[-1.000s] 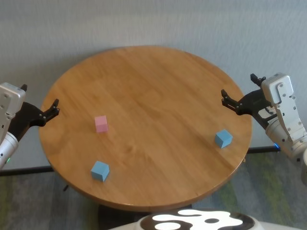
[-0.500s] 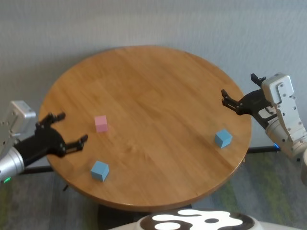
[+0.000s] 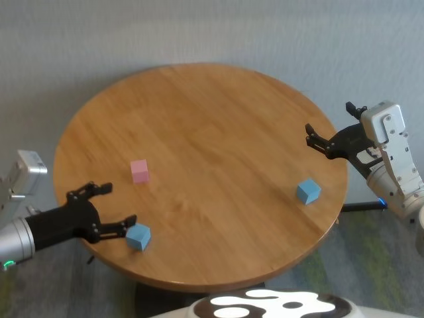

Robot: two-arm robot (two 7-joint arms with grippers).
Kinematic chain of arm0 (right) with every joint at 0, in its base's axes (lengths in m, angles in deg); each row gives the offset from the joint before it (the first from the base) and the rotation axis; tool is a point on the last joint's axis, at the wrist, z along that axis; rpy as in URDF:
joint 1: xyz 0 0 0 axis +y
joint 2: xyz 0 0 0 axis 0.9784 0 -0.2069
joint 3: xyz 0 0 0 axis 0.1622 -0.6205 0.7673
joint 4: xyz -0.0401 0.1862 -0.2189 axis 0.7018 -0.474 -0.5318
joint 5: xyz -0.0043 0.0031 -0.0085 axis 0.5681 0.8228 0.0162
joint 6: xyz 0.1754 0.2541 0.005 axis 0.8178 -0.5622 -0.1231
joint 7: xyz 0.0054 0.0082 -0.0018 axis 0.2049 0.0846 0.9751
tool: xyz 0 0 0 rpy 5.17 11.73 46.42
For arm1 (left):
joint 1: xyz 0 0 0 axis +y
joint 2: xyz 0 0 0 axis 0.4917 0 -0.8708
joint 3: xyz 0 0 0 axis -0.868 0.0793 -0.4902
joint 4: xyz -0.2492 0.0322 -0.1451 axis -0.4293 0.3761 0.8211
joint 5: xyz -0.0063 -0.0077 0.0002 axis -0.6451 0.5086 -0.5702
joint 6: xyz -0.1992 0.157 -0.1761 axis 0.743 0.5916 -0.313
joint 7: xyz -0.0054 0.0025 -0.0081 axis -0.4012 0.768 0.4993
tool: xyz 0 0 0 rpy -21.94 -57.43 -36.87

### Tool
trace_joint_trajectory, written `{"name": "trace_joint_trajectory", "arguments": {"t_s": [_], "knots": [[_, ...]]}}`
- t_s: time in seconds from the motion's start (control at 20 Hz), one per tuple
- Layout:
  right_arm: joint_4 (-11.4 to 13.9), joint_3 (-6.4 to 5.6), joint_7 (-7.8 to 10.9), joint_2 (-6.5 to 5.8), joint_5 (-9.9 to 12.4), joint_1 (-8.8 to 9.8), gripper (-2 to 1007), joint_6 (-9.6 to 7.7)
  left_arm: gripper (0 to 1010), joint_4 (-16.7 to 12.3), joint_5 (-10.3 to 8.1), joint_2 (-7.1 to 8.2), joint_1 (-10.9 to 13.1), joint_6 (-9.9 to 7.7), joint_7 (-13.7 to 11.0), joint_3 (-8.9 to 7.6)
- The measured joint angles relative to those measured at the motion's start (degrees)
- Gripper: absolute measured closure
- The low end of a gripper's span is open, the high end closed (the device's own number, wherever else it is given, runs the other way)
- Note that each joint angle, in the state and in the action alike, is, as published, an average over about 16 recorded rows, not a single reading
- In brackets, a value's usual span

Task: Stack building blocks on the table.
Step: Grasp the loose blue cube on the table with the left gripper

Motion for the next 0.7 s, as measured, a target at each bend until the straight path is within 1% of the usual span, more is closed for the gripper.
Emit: {"name": "trace_joint_trajectory", "arguments": {"t_s": [0.15,0.3,0.5,0.7], "knots": [[0.0,0.00,0.00,0.00,0.0,0.00,0,0.00,10,0.1,-0.94,-0.13,0.0,-0.90,-1.9,0.17],[0.0,0.00,0.00,0.00,0.0,0.00,0,0.00,10,-0.2,-1.00,-0.21,0.2,-2.33,-2.5,0.33],[0.0,0.00,0.00,0.00,0.0,0.00,0,0.00,10,-1.4,-0.17,-0.20,0.7,-4.31,-1.9,0.44],[0.0,0.00,0.00,0.00,0.0,0.00,0,0.00,10,-3.0,1.30,-0.12,1.4,-6.35,-0.1,0.38]]}}
